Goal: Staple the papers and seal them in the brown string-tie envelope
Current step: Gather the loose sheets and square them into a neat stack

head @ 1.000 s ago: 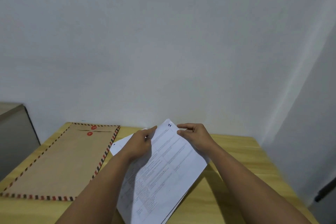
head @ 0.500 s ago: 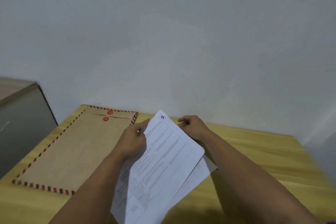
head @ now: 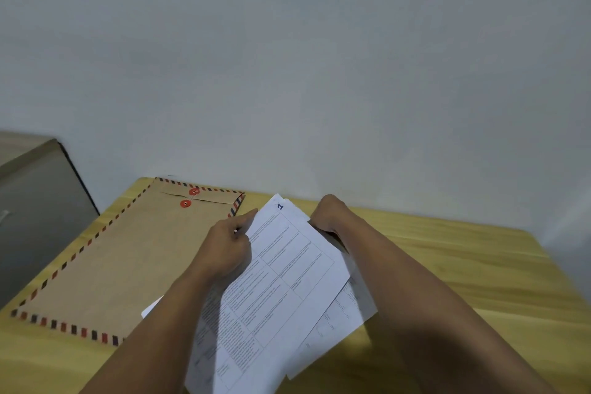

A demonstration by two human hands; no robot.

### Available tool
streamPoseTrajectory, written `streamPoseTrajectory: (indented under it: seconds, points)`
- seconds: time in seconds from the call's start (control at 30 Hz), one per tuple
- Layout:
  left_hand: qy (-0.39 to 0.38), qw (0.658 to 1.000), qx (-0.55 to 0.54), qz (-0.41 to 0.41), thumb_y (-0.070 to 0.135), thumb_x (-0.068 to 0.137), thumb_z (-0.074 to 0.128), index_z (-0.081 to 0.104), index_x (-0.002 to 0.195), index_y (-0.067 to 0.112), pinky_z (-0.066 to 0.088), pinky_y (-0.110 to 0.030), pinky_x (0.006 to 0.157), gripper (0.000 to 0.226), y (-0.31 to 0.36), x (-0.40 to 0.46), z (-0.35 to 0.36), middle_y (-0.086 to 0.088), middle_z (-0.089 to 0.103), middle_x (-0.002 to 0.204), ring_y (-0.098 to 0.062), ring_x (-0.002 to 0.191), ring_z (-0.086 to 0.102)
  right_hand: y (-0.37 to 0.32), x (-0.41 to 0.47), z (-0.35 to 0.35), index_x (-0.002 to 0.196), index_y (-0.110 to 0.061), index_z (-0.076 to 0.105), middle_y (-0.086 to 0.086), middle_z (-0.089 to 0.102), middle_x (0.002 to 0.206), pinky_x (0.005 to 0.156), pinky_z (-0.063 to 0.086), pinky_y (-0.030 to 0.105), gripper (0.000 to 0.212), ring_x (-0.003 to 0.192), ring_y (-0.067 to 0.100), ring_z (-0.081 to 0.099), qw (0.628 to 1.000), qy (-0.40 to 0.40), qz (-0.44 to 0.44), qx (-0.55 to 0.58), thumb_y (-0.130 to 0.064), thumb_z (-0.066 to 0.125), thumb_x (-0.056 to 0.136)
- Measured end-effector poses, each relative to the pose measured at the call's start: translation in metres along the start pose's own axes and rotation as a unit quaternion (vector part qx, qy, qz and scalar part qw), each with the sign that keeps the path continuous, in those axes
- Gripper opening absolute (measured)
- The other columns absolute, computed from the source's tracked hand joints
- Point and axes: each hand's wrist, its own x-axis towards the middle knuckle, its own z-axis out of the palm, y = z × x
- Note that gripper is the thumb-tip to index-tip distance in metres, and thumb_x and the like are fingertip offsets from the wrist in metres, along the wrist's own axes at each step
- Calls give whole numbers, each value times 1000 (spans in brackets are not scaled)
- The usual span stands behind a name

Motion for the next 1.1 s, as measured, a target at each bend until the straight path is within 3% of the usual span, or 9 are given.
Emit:
streamPoseTrajectory:
  seconds: [0.17,0.3,0.43,0.53,0.7,0.77,0.83,0.93,1.1]
  points:
    - [-4,1000,-12,5,0,99,47,66,110,51,44,-4,86,55,2,-3,3,51,59,106,30,103,53,14,-5,-3,71,-9,53,3,56,71,53,37,28,30,59,20,48,1000,4,7,13,-19,80,80]
    - [-13,1000,-4,16,0,99,47,66,130,37,41,-14,104,52,3,-6,10,48,57,113,34,107,44,45,-19,-14,98,-6,68,9,75,101,76,56,36,30,94,29,72,997,41,0,67,-11,84,73]
    - [-40,998,2,43,-2,98,46,65,108,50,37,-3,97,56,19,-14,27,53,56,107,35,109,43,89,-44,-39,123,-8,62,7,70,120,92,56,39,57,113,29,67,993,52,38,94,-8,90,73]
    - [-69,996,-15,53,-4,96,45,69,124,40,42,-15,102,57,30,-19,51,42,61,121,26,117,48,133,-65,-64,120,-3,64,9,70,115,88,58,38,48,103,28,67,988,78,92,97,-7,83,77]
    - [-94,993,-17,73,-1,95,48,69,127,39,47,-20,101,55,55,-29,92,38,66,115,20,113,56,202,-117,-105,96,4,64,18,70,81,51,53,30,24,62,29,64,965,47,185,181,0,82,80]
    - [-96,992,-8,82,1,95,50,69,127,38,47,-22,102,53,64,-31,104,36,67,116,17,115,57,220,-139,-116,96,2,65,14,69,66,51,60,35,22,56,27,65,951,-17,214,220,0,82,83]
    - [-107,990,-1,88,2,95,50,73,120,41,48,-22,98,52,72,-34,115,33,69,114,12,114,60,238,-151,-124,100,0,68,13,73,74,58,65,40,23,62,24,70,944,-42,215,246,-8,83,85]
    - [-122,987,11,106,-5,89,45,76,111,42,49,-21,96,60,85,-40,124,31,70,113,9,112,61,259,-157,-130,106,-3,73,12,75,90,63,64,39,27,70,24,73,925,-1,190,328,-18,83,87]
    - [-127,986,12,104,3,96,48,72,125,38,48,-29,107,51,91,-43,130,32,66,124,7,123,58,271,-156,-128,104,3,65,20,63,74,54,41,33,21,57,27,57,879,77,148,447,11,72,86]
